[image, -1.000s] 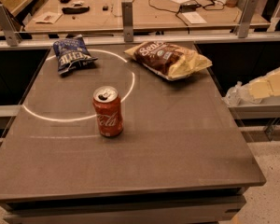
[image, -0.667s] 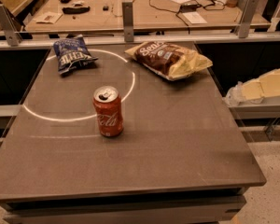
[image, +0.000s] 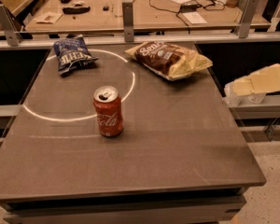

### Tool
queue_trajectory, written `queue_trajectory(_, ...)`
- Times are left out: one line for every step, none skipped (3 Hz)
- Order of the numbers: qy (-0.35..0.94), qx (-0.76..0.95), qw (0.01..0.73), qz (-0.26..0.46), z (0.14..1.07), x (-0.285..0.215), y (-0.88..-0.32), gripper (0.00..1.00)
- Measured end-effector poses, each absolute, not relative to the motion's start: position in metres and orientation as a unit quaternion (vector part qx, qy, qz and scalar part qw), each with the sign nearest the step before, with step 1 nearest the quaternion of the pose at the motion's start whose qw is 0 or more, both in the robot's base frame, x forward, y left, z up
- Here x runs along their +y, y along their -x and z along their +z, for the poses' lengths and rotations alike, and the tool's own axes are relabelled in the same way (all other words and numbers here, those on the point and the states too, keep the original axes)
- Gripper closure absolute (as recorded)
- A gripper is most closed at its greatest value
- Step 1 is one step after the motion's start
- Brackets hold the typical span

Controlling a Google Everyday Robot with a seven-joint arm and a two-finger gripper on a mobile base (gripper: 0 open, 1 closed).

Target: Move brown chip bag near coke can

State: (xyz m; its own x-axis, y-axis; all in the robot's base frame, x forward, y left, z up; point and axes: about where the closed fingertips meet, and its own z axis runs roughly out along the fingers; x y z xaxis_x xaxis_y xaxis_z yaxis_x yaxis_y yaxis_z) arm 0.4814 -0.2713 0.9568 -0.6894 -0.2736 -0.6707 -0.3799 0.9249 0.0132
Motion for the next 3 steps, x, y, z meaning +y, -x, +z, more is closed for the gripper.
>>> queue_trajectory(0.166,0.908,0.376,0.084,0.944,-0.26,-0.505,0.0)
queue_trajectory(0.166,0.896,0.403,0.081,0.936,-0.254,-0.538,0.0)
queue_trajectory(0.179,0.881,0.429,0.09,0.932,-0.247,-0.567,0.0)
